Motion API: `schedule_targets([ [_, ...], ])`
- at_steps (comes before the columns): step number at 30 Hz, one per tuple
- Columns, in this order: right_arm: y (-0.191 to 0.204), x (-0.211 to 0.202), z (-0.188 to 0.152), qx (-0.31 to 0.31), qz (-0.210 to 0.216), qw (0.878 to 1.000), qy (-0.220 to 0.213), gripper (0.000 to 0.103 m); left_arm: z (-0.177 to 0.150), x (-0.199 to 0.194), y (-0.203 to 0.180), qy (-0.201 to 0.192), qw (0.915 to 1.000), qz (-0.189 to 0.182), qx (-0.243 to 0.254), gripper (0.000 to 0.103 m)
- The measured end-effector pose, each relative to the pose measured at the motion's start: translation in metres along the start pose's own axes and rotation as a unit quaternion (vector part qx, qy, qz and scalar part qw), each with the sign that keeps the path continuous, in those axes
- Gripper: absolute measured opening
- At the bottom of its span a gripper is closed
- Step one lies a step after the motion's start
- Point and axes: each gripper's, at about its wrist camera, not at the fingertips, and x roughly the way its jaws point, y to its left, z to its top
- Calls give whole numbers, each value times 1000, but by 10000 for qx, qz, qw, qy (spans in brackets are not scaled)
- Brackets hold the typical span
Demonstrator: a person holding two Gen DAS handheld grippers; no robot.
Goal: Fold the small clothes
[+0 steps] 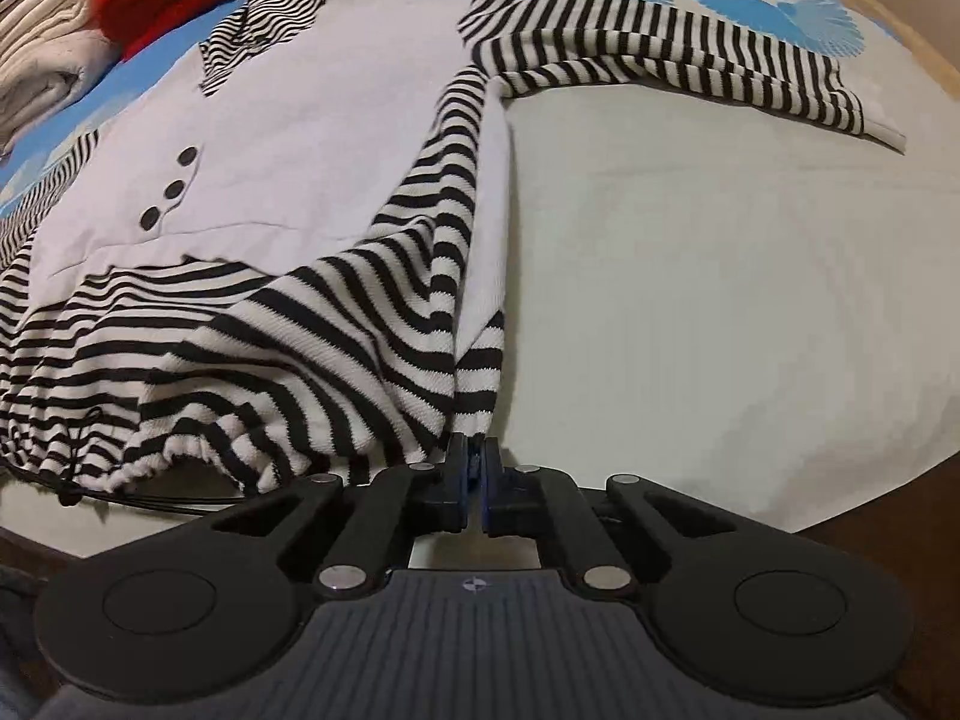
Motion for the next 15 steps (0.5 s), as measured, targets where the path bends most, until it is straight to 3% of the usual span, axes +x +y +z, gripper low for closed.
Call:
schedule_targets([
  [1, 2, -1, 0, -42, -4, 10000, 7, 2, -1, -1, 1, 53, 9999, -92, 6, 33],
  [5, 3, -5, 0, -248, -41, 9996, 149, 2, -9, -5, 5, 117, 9998, -147, 76, 35],
  [6, 0, -7, 0, -265, -40, 9995, 182, 2, -8, -7, 7, 86, 9998, -159, 85, 46],
  [7, 0, -5, 0, -278, -77, 9994, 206, 2, -6, -8, 10, 34, 9999, -111, 47, 66],
  [8, -1, -4, 2, -257, -77, 9994, 203, 3, -3, -11, 13, -34, 10000, -18, -17, 75],
  [9, -4, -4, 6, -141, -123, 9997, 133, 13, 0, -15, 18, -119, 9998, 72, -137, 87],
  [10, -9, -7, 9, -14, -216, 9998, 44, 27, 3, -19, 23, -202, 9994, 95, -261, 90],
  [12, -18, -19, 11, 359, -397, 9980, -336, 44, 11, -32, 35, -463, 9973, -30, -563, 90],
  [13, -23, -30, 11, 626, -419, 9950, -656, 51, 16, -38, 42, -601, 9952, -62, -772, 90],
  [15, -31, -47, 10, 1117, -399, 9847, -1273, 55, 29, -48, 52, -854, 9906, -45, -1064, 90],
])
